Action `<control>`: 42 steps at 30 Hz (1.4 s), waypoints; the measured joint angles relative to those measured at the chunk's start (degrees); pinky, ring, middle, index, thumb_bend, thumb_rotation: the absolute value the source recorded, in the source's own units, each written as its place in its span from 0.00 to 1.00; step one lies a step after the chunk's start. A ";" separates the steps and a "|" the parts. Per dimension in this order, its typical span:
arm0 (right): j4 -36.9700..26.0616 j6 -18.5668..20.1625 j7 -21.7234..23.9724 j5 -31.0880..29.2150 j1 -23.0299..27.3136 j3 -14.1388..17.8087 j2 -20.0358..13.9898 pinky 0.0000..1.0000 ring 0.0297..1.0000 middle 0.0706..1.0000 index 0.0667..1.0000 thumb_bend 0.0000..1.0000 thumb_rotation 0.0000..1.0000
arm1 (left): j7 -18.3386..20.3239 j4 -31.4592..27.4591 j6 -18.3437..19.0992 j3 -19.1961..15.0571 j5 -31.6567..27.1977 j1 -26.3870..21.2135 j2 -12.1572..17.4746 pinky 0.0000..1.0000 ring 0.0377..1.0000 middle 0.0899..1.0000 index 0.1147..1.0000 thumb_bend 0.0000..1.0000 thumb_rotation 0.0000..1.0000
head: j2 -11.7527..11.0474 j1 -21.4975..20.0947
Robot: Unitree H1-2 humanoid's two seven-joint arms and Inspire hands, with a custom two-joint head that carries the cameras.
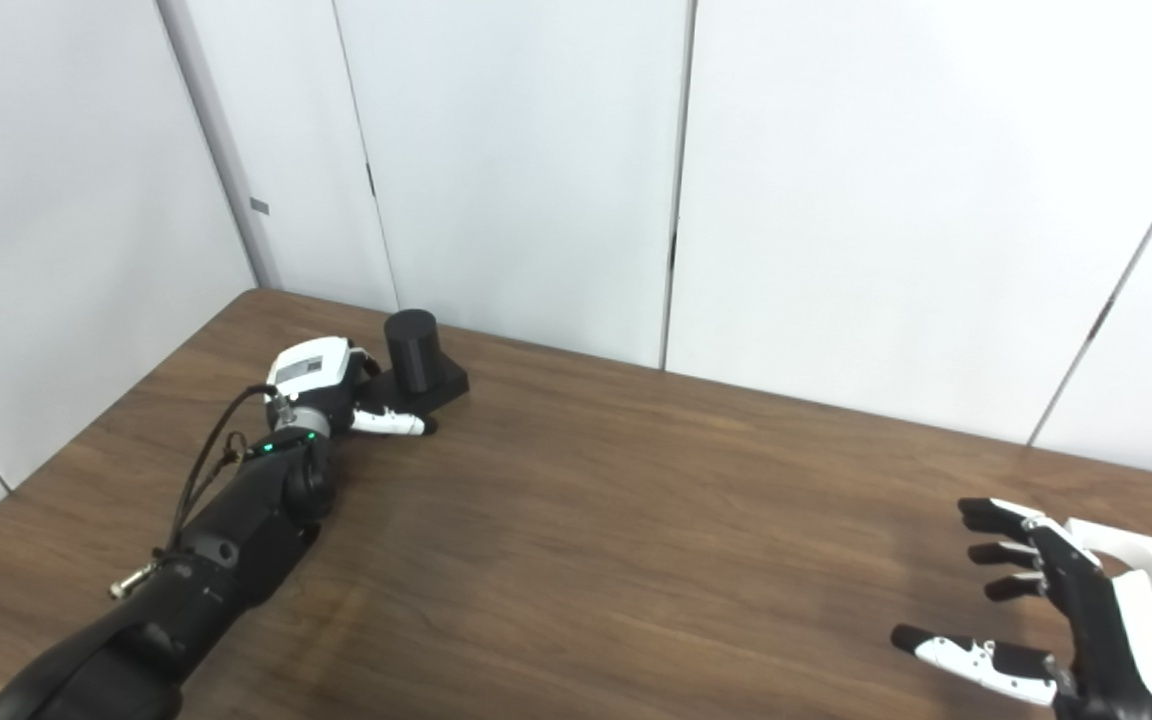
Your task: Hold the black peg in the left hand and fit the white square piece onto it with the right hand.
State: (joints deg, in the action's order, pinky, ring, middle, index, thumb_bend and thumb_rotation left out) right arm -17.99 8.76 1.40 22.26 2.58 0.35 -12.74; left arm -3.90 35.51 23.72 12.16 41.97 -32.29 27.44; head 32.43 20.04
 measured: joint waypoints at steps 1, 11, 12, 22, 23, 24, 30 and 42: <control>-0.22 0.12 0.00 0.10 0.00 0.00 0.06 0.53 0.65 0.72 0.70 0.64 0.00 | -0.22 0.16 -0.33 0.02 -0.37 -0.18 0.02 0.95 1.00 0.93 0.69 0.83 0.31 | 0.09 0.00; -1.22 0.30 0.00 0.41 -0.01 0.05 0.23 0.53 0.65 0.71 0.69 0.63 0.00 | -0.21 0.16 -4.83 2.27 -0.79 -1.37 1.52 0.67 0.82 0.74 0.42 0.53 0.06 | 0.53 -0.26; -1.22 0.30 -0.01 0.45 -0.01 0.05 0.23 0.53 0.65 0.71 0.69 0.63 0.00 | 0.38 -0.15 -4.87 2.65 -0.80 -1.36 1.75 0.66 0.82 0.74 0.42 0.53 0.06 | 0.53 -0.26; -1.20 0.81 -0.02 0.19 0.05 0.07 0.24 0.54 0.66 0.72 0.70 0.62 0.00 | 1.55 -2.08 -9.75 4.38 -1.86 -0.21 3.41 0.74 0.83 0.79 0.41 0.52 0.05 | 0.97 -0.35; -1.19 0.79 -0.02 0.11 0.07 0.07 0.25 0.54 0.66 0.72 0.70 0.62 0.00 | 1.61 -2.38 -11.24 4.39 -2.36 0.16 3.55 0.75 0.84 0.79 0.42 0.52 0.05 | 0.97 -0.35; -1.15 0.79 -0.04 0.07 0.08 0.07 0.24 0.53 0.66 0.72 0.70 0.62 0.00 | 1.77 -2.96 -12.74 4.39 -2.91 0.58 3.81 0.76 0.84 0.80 0.42 0.52 0.05 | 0.97 -0.35; -1.12 0.82 -0.04 0.12 0.21 0.01 0.26 0.54 0.66 0.72 0.70 0.62 0.00 | 4.03 -6.50 -22.65 4.94 -6.94 3.19 4.22 0.77 0.86 0.81 0.42 0.52 0.05 | 1.14 -1.06; -0.55 2.49 0.64 -1.44 0.72 0.03 0.42 0.57 0.68 0.76 0.70 0.61 0.00 | 6.84 -15.15 -31.53 6.63 -9.14 8.14 1.99 0.79 0.89 0.83 0.42 0.52 0.07 | 1.67 -3.78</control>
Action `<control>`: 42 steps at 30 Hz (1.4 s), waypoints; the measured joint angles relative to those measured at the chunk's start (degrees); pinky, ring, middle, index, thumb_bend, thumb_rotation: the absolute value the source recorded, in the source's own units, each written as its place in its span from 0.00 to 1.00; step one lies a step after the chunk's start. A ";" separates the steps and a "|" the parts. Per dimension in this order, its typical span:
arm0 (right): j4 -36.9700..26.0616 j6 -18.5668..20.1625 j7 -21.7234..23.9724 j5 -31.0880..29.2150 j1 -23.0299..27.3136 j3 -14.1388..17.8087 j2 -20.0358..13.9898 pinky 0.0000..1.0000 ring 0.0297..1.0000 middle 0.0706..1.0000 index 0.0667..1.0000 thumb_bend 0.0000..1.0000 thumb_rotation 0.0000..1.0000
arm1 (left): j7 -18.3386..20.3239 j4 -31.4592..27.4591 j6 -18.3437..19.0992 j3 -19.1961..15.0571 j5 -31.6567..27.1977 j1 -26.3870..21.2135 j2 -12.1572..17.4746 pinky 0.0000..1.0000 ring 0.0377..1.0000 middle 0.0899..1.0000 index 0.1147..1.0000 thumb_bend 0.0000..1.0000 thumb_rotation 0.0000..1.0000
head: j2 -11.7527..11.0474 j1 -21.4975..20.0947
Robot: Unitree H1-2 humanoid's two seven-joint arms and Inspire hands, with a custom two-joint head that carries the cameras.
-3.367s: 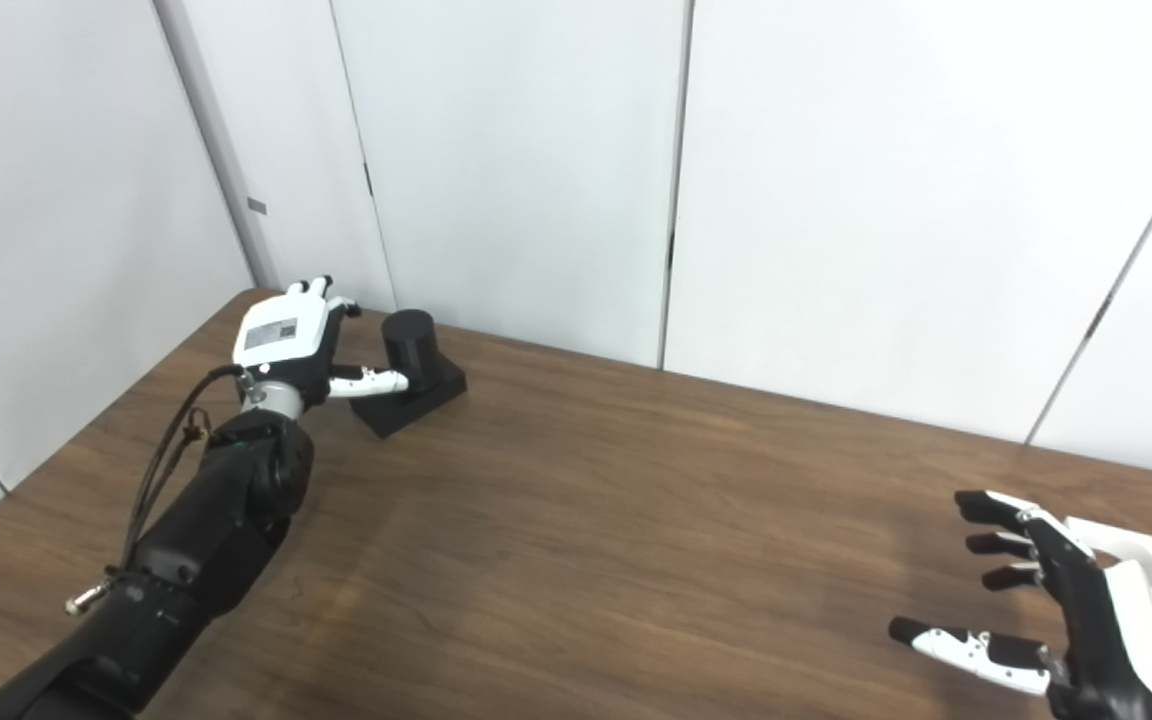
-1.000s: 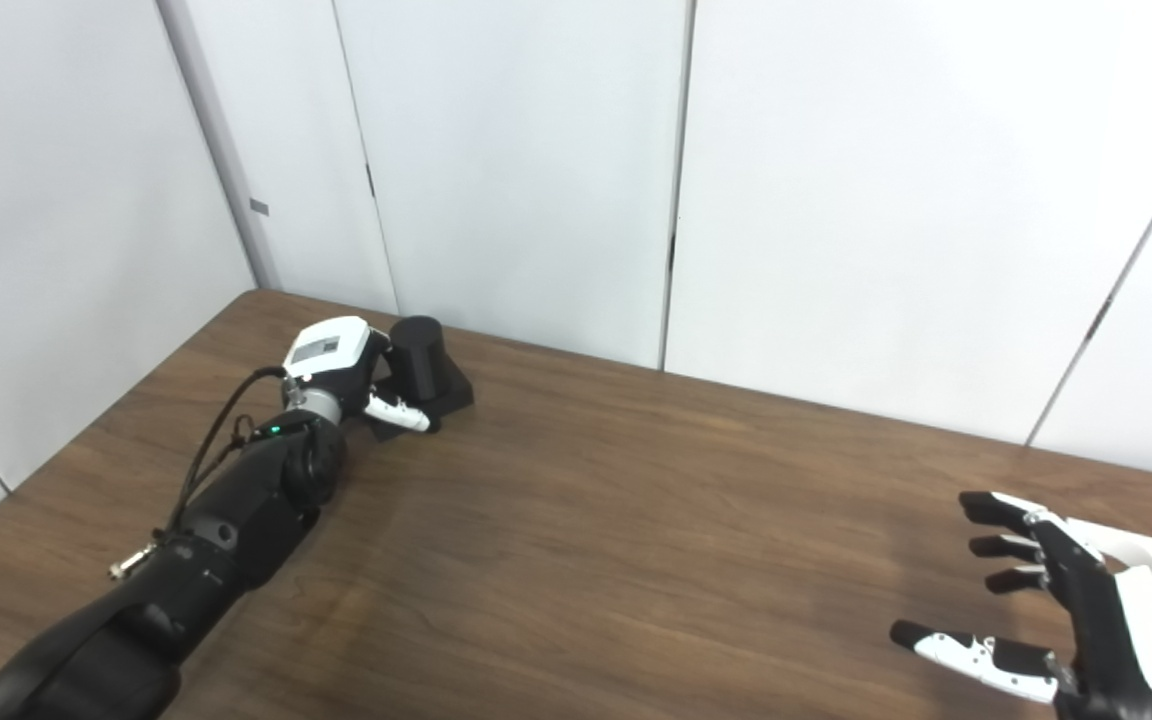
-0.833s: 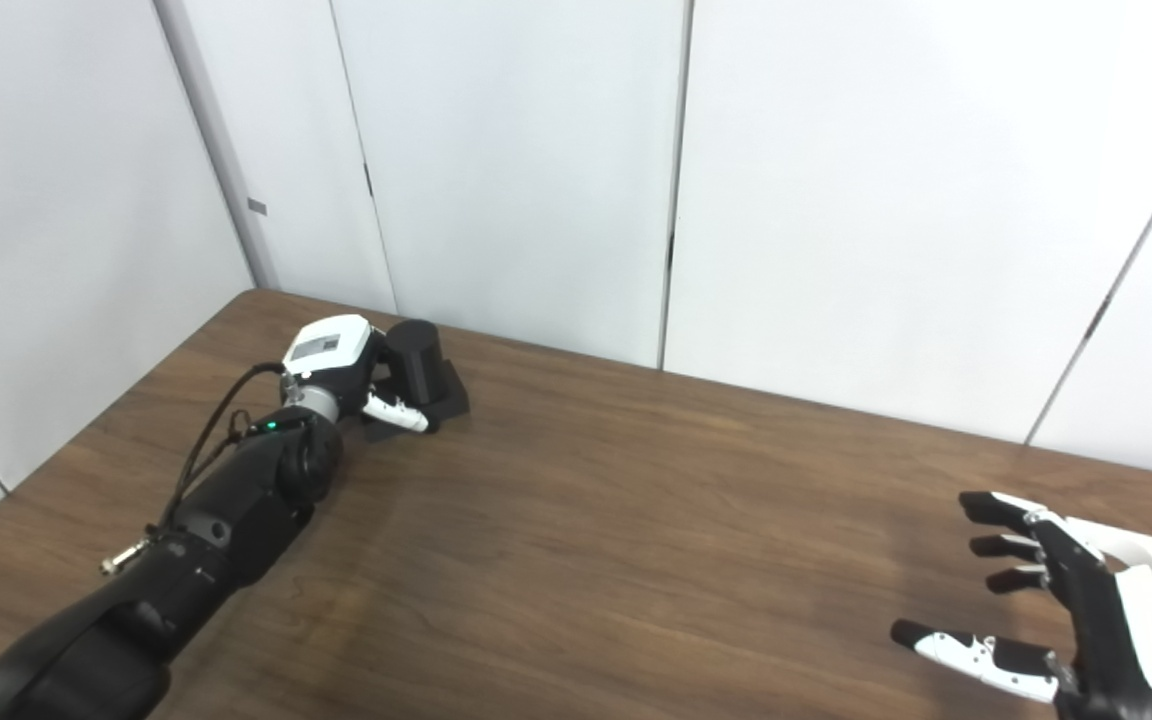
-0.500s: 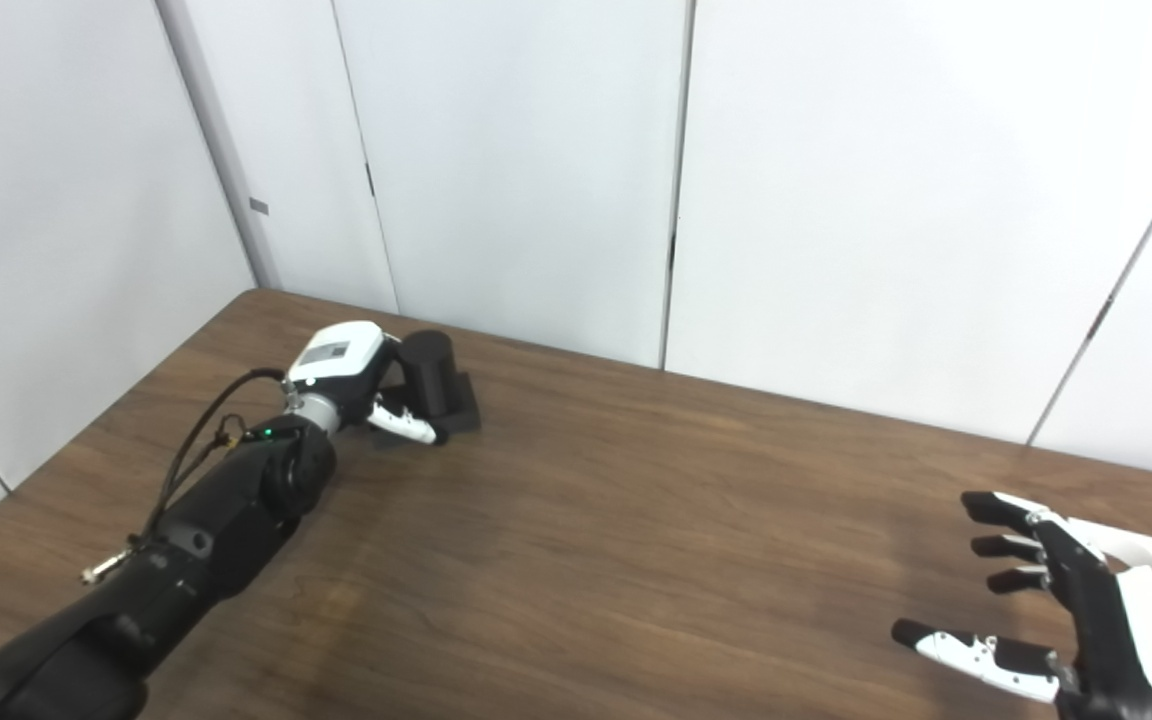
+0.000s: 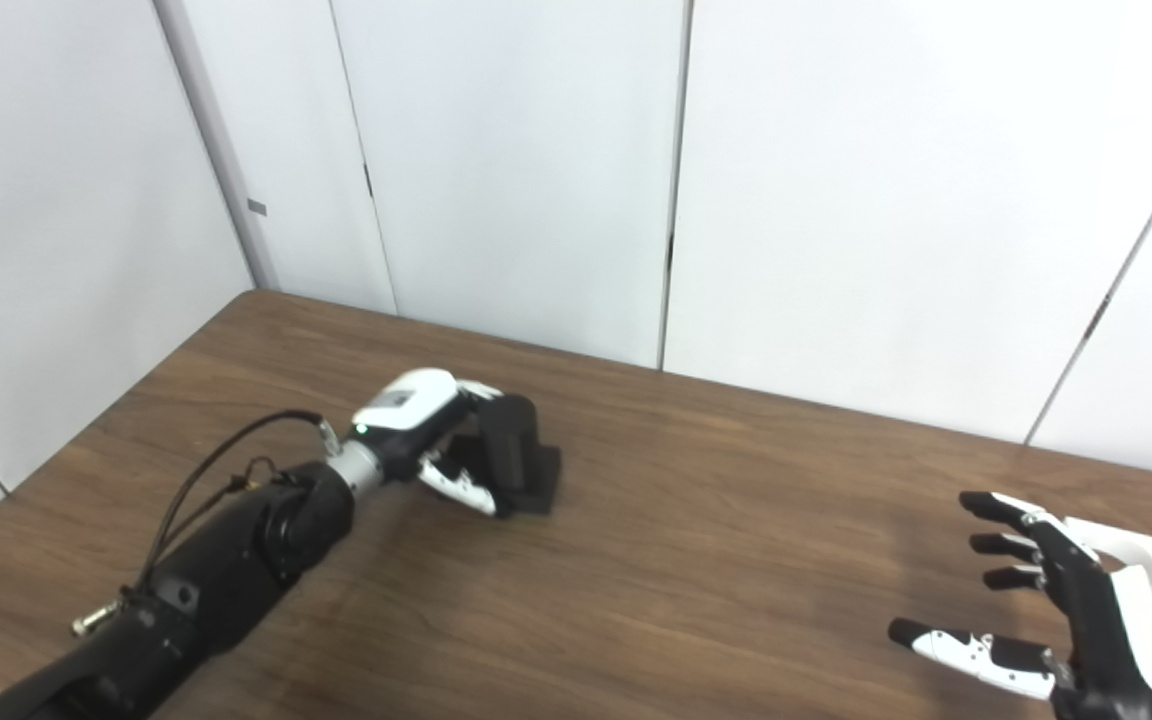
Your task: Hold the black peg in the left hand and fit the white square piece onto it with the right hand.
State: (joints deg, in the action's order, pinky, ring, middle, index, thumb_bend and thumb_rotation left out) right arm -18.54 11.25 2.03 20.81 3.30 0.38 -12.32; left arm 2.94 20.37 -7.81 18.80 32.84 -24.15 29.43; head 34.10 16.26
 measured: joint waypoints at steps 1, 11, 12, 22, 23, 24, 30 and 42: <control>0.83 -0.53 -0.01 -0.28 0.16 0.00 0.00 0.57 0.68 0.75 0.70 0.61 0.00 | 0.42 -0.74 -0.15 0.16 -0.10 0.37 -0.45 0.79 0.89 0.84 0.42 0.52 0.07 | 0.17 -0.52; 5.22 -6.35 -1.59 -1.04 0.32 0.01 -0.16 0.54 0.66 0.73 0.69 0.61 0.00 | 1.64 -2.73 -6.37 3.09 0.14 1.26 -4.09 0.76 0.89 0.84 0.42 0.52 0.07 | 0.88 -3.87; 5.67 -6.73 -1.69 -1.02 0.31 0.00 -0.21 0.53 0.66 0.73 0.69 0.61 0.00 | 1.64 -2.73 -6.67 3.36 0.14 1.27 -4.39 0.77 0.89 0.84 0.42 0.52 0.07 | 0.88 -3.96; 7.04 -9.79 -2.62 -0.24 0.40 0.01 -0.27 0.53 0.66 0.73 0.69 0.60 0.00 | 2.45 -1.54 -10.85 6.69 -1.15 0.43 -7.30 0.76 0.89 0.83 0.42 0.52 0.07 | 1.58 -6.77; 7.04 -9.83 -2.65 -0.24 0.40 0.03 -0.26 0.53 0.66 0.73 0.69 0.60 0.00 | 2.52 -1.45 -10.85 7.00 -1.15 0.21 -7.35 0.76 0.89 0.83 0.42 0.52 0.07 | 1.76 -7.47; 7.06 -10.00 -2.82 -0.25 0.40 0.04 -0.26 0.52 0.66 0.73 0.69 0.60 0.00 | 2.65 -1.25 -10.85 7.59 -1.14 -0.19 -7.37 0.75 0.89 0.83 0.42 0.52 0.07 | 1.84 -7.99; 7.14 -10.67 -3.69 -0.03 0.42 -0.01 -0.19 0.53 0.67 0.73 0.70 0.59 0.00 | 2.77 -0.28 -10.91 10.30 -0.19 -2.21 -7.37 0.71 0.88 0.83 0.42 0.52 0.07 | 2.46 -11.60; 4.37 -8.81 0.12 0.20 2.64 -0.25 -3.10 0.56 0.67 0.76 0.73 0.62 0.02 | 2.87 -0.43 -11.43 11.08 -0.35 -2.52 -6.18 0.72 0.86 0.83 0.42 0.52 0.07 | 1.14 -29.18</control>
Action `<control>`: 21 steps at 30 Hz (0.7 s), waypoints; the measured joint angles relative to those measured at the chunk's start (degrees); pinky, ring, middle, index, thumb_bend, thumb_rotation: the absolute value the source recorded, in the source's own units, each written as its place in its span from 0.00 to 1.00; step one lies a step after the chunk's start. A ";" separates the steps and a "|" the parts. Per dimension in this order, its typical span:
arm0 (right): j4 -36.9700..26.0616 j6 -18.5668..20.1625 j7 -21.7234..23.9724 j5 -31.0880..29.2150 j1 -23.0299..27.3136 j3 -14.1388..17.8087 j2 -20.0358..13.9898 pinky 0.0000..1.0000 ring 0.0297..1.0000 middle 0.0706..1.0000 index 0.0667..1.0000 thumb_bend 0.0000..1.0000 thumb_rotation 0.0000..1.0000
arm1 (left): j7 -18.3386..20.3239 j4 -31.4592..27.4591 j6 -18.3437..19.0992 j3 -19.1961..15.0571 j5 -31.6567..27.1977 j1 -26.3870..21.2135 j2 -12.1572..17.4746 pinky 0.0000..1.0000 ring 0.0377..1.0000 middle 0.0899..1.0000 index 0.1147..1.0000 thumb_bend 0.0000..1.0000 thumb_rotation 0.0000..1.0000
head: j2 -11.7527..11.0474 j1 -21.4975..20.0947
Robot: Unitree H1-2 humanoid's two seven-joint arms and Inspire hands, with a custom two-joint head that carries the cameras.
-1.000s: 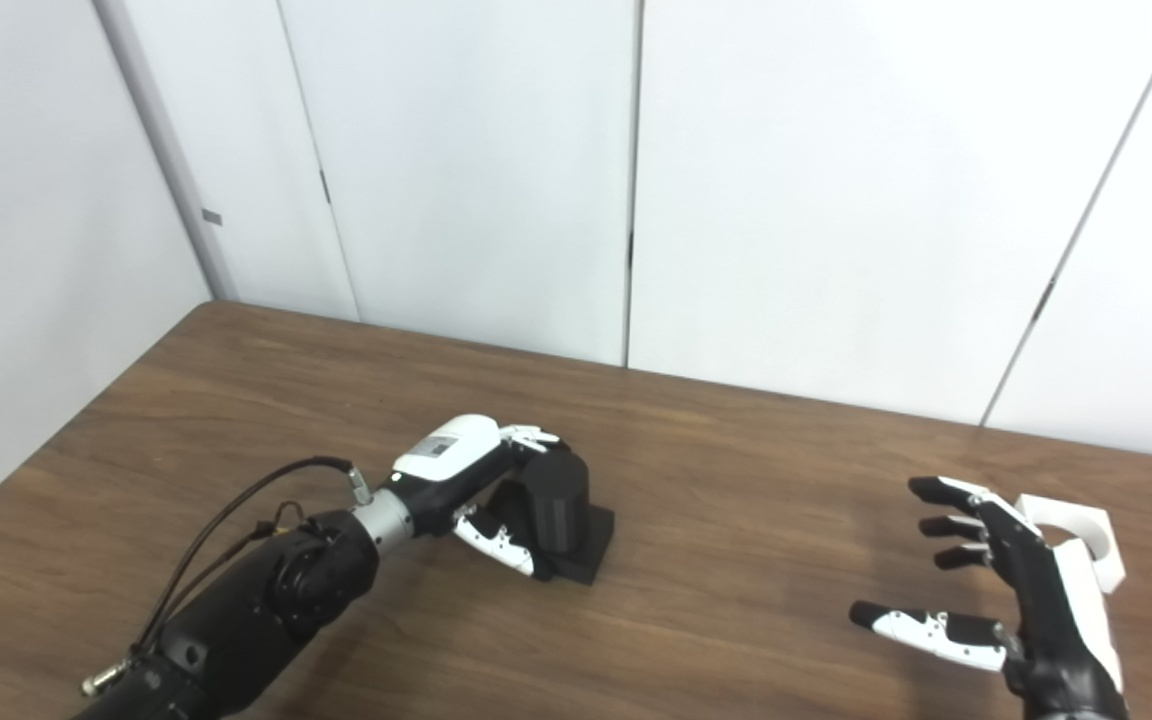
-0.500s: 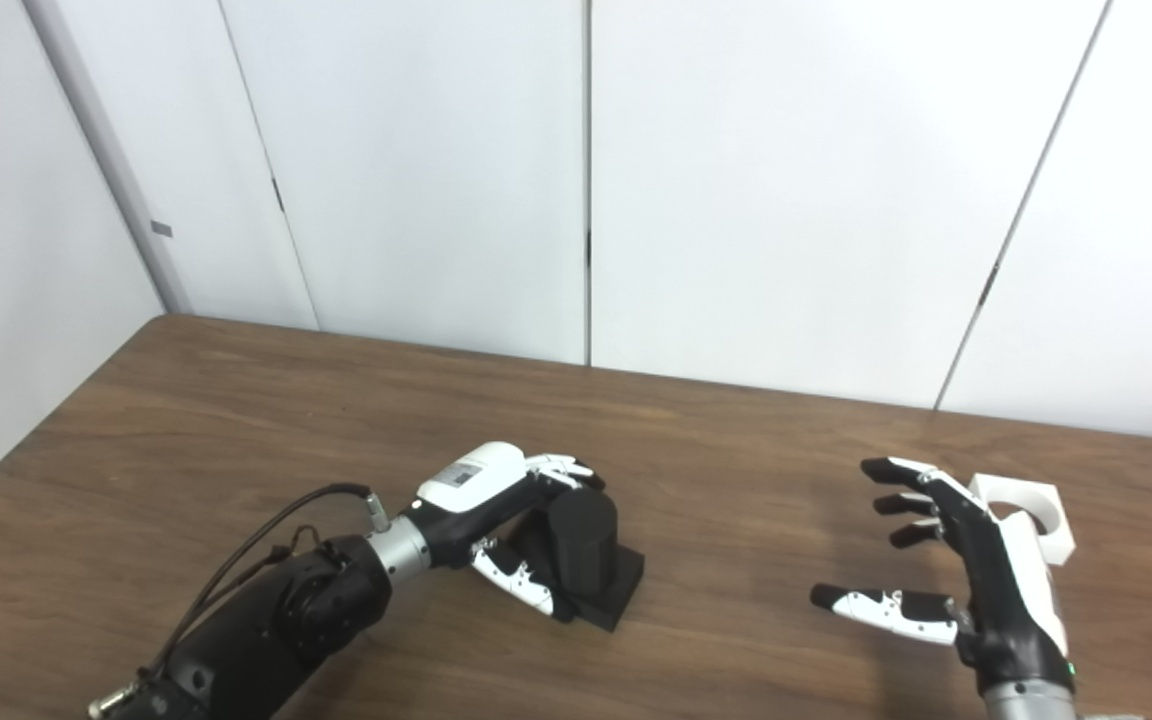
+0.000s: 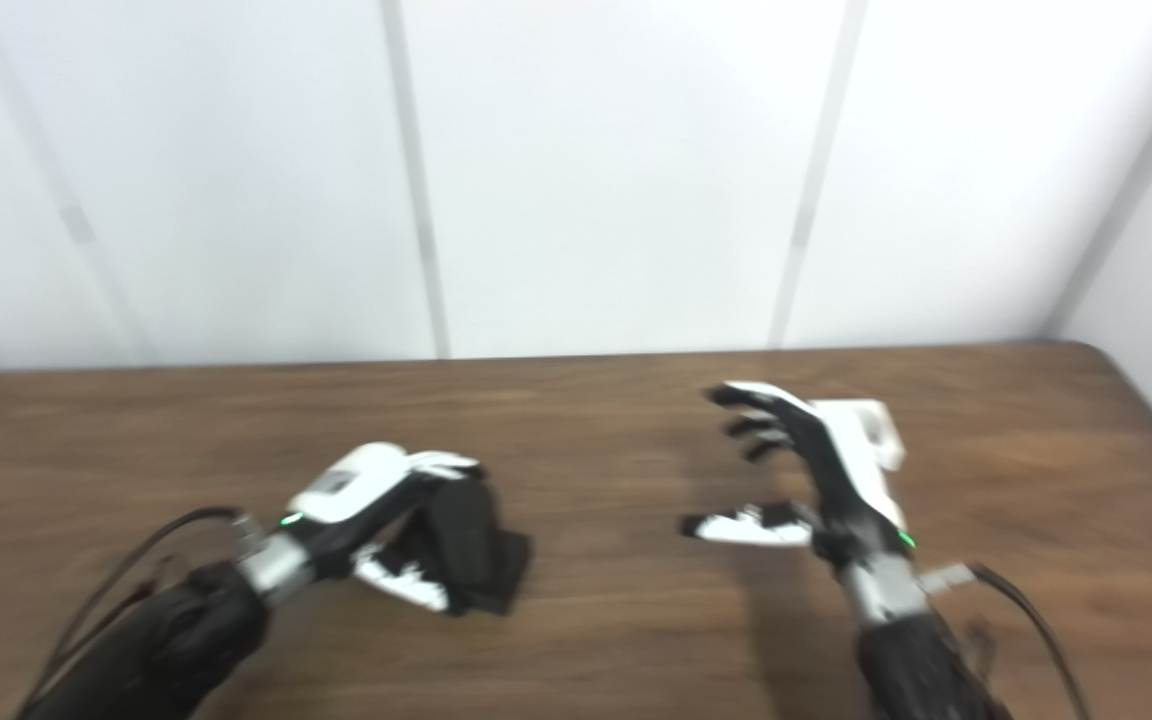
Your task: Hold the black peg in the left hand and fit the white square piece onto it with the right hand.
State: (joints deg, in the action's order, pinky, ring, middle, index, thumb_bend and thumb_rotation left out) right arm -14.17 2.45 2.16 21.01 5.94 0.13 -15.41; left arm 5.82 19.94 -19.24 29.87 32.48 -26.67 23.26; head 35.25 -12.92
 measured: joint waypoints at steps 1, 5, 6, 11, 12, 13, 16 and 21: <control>-0.54 0.64 0.71 0.20 0.55 -0.06 -0.55 0.57 0.68 0.77 0.74 0.63 0.03 | 0.06 -0.16 -0.16 0.13 -0.01 0.02 0.34 0.73 0.86 0.83 0.42 0.52 0.06 | -0.61 -2.35; -2.39 5.18 4.64 3.66 2.45 -1.25 -3.23 0.59 0.72 0.80 0.79 0.69 0.08 | 0.87 -0.77 -1.59 0.61 -0.08 0.12 1.32 0.72 0.85 0.82 0.42 0.52 0.06 | -2.11 -7.29; -3.00 6.65 5.92 4.89 3.01 -1.78 -4.12 0.59 0.72 0.80 0.79 0.69 0.08 | 0.98 -0.95 -1.83 0.67 -0.12 0.20 1.49 0.72 0.85 0.82 0.42 0.52 0.06 | -2.11 -7.30; -4.86 11.76 11.33 11.23 6.94 -3.46 -9.04 0.59 0.76 0.86 0.82 0.75 0.11 | 1.02 -1.02 -4.06 0.60 -0.50 0.69 2.09 0.72 0.84 0.80 0.42 0.52 0.06 | -4.57 -12.92; -4.84 12.88 13.45 12.59 8.08 -4.06 -10.76 0.61 0.78 0.87 0.83 0.77 0.12 | 1.02 -0.98 -4.31 0.55 -0.85 0.81 2.19 0.71 0.83 0.80 0.42 0.52 0.06 | -4.83 -13.36; -4.69 14.10 15.88 13.98 9.32 -4.72 -12.62 0.63 0.80 0.88 0.84 0.79 0.14 | 1.02 -0.95 -4.48 0.52 -1.13 0.93 2.25 0.72 0.83 0.80 0.42 0.52 0.05 | -5.36 -14.23; -2.79 17.63 21.41 17.64 13.21 -6.26 -17.78 0.66 0.84 0.88 0.84 0.84 0.16 | 1.03 -0.95 -5.22 0.34 -1.50 1.26 2.49 0.72 0.83 0.80 0.42 0.52 0.05 | -6.41 -15.99; 1.95 19.58 24.68 21.36 17.04 -7.44 -22.01 0.71 0.87 0.90 0.84 0.85 0.14 | 1.07 -0.28 -6.49 0.10 -1.92 1.30 2.81 0.71 0.82 0.80 0.42 0.52 0.05 | -6.86 -17.14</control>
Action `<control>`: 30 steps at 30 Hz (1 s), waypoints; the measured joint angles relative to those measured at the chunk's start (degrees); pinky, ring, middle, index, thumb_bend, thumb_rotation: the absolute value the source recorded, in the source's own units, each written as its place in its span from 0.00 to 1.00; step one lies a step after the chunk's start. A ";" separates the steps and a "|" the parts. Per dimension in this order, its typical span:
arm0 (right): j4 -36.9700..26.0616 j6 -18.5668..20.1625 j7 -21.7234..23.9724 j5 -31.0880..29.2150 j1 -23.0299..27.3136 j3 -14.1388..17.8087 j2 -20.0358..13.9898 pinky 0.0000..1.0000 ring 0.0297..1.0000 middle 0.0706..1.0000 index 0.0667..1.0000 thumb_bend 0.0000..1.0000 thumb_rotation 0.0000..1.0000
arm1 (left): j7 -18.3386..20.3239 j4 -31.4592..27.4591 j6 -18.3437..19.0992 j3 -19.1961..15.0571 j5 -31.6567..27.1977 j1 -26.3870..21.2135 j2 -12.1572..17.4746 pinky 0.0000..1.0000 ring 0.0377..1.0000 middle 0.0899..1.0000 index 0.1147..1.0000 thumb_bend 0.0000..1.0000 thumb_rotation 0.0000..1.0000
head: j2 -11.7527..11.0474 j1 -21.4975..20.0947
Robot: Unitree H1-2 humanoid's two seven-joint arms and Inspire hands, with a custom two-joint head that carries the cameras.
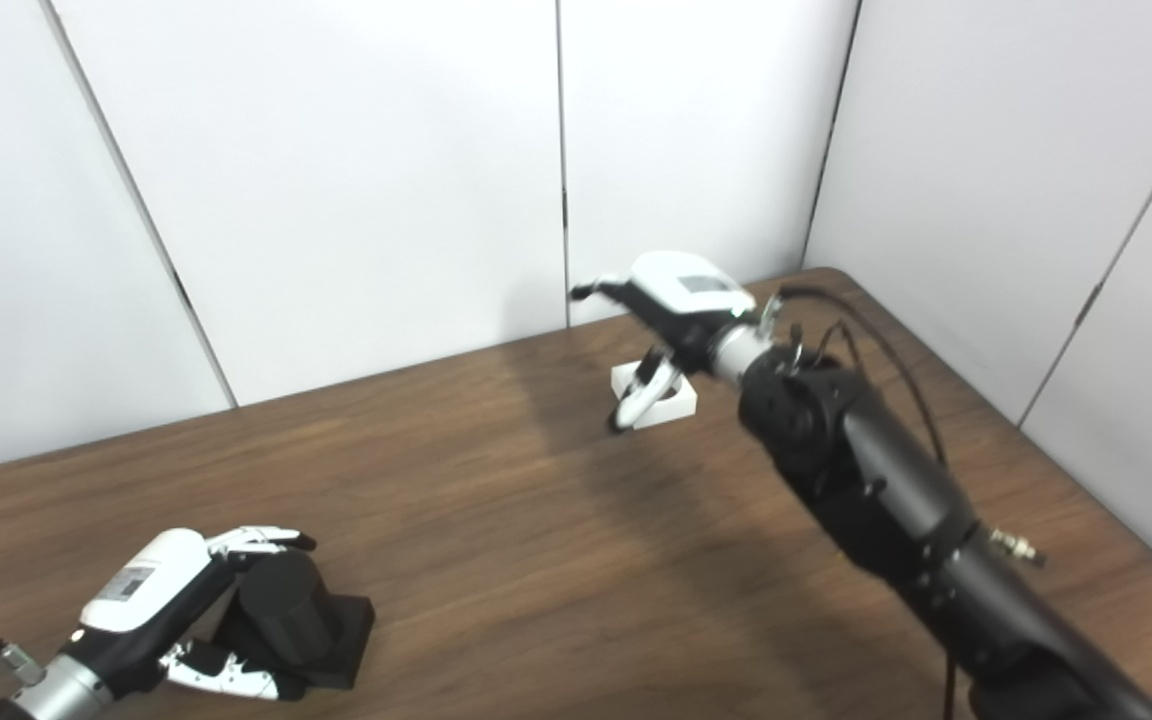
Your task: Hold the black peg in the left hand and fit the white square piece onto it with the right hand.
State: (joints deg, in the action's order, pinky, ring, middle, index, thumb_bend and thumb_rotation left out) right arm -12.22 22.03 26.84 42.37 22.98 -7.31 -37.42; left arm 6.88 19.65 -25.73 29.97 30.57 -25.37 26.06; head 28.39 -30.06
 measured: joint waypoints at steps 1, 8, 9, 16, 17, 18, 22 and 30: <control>0.56 0.05 0.67 0.46 0.20 -0.58 -0.22 0.73 0.87 0.90 0.84 0.85 0.14 | -0.06 0.30 -0.45 -0.02 -0.10 -0.04 0.08 0.71 0.82 0.79 0.42 0.52 0.06 | -0.09 -0.18; 4.15 0.69 3.82 4.32 1.24 -3.27 -1.11 0.86 0.93 0.94 0.86 0.87 0.13 | -0.51 1.52 -1.81 0.42 -0.87 -0.42 0.67 0.73 0.83 0.81 0.42 0.52 0.06 | -0.44 -0.62; 4.56 0.76 4.31 4.74 1.70 -3.50 -1.33 0.88 0.94 0.95 0.87 0.87 0.13 | -0.51 1.52 -1.81 0.45 -0.91 -0.41 0.71 0.73 0.84 0.81 0.42 0.52 0.06 | -0.44 -0.70; 7.74 0.96 7.48 8.50 4.93 -5.80 -2.04 0.93 0.97 0.98 0.88 0.89 0.12 | -0.52 1.61 -1.82 0.66 -1.62 -0.35 0.85 0.74 0.84 0.81 0.42 0.52 0.06 | -0.53 -0.88; 8.51 0.96 7.78 8.76 5.32 -6.22 -2.03 0.93 0.97 0.98 0.88 0.89 0.12 | -0.52 1.62 -1.82 0.72 -1.69 -0.36 0.91 0.74 0.84 0.81 0.42 0.52 0.06 | -0.53 -0.88; 9.23 0.97 8.09 8.98 5.66 -6.47 -2.03 0.93 0.97 0.98 0.88 0.90 0.12 | -0.52 1.63 -1.82 0.81 -1.71 -0.36 0.96 0.74 0.84 0.81 0.42 0.52 0.06 | -0.44 -0.88; 12.35 1.13 9.72 10.28 7.04 -7.85 -2.05 0.92 0.97 0.98 0.89 0.90 0.11 | -0.53 1.62 -1.82 0.81 -1.81 -0.28 1.12 0.75 0.85 0.82 0.42 0.52 0.06 | -0.26 -0.71; 17.35 1.04 10.21 10.82 9.55 -9.56 -2.02 0.89 0.94 0.96 0.87 0.90 0.12 | -0.52 1.34 -1.82 0.63 -2.20 0.15 1.20 0.74 0.84 0.81 0.42 0.52 0.06 | -0.09 0.17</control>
State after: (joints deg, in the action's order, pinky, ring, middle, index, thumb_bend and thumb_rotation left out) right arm 5.13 23.07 37.05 53.19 32.53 -16.86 -39.44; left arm 6.36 20.99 -27.55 30.60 28.36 -25.23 27.26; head 28.30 -29.88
